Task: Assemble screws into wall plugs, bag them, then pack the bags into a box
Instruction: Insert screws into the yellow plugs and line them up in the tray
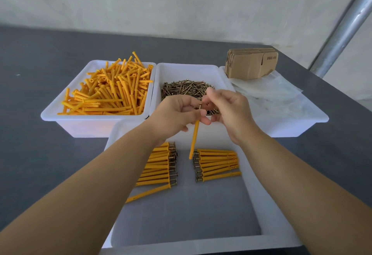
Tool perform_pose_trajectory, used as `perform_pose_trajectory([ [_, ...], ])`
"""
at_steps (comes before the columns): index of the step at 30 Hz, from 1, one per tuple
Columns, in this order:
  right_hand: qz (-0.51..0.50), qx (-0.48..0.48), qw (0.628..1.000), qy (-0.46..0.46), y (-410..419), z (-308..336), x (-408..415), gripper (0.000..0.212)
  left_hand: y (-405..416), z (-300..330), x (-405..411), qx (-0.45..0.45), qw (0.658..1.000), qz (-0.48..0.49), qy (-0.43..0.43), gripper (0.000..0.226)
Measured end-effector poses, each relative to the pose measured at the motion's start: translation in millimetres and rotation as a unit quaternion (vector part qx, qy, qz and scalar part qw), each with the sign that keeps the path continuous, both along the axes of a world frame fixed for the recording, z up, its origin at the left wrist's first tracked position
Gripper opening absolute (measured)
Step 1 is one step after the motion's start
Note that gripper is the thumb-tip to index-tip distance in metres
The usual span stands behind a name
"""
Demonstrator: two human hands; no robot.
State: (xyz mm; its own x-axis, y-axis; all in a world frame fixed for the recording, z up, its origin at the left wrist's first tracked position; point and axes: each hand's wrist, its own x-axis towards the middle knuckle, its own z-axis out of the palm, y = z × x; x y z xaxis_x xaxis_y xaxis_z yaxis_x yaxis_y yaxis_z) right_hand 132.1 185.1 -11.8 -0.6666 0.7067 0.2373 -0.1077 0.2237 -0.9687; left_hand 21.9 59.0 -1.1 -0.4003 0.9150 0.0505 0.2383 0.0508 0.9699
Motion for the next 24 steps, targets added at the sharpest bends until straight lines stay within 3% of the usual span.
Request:
perform_pose_trajectory([
  [3, -0.073, -0.009, 0.997, 0.035, 4, 3, 0, 0.026, -1, 2, 1, 0.032, 0.999, -0.011, -0.009, 0.020],
  [6, -0.113, -0.039, 0.991, 0.059, 9, 4, 4, 0.022, -3, 3, 4, 0.007, 0.998, -0.062, 0.006, 0.010],
  [12, -0.113, -0.028, 0.992, 0.042, 10, 0, 2, 0.022, 2, 0, 20, -0.042, 0.993, -0.059, 0.097, 0.014],
  [14, -0.109, -0.026, 0.993, 0.038, 10, 0, 2, 0.022, 3, -2, 23, -0.052, 0.981, -0.048, 0.183, 0.017],
  [18, -0.106, -0.035, 0.993, 0.036, 10, 0, 1, 0.020, 11, -15, 36, -0.072, 0.923, -0.029, 0.378, 0.009],
  [24, -0.093, -0.008, 0.995, 0.022, 7, -1, 3, 0.020, 25, -36, 52, -0.191, 0.771, -0.038, 0.606, 0.024],
])
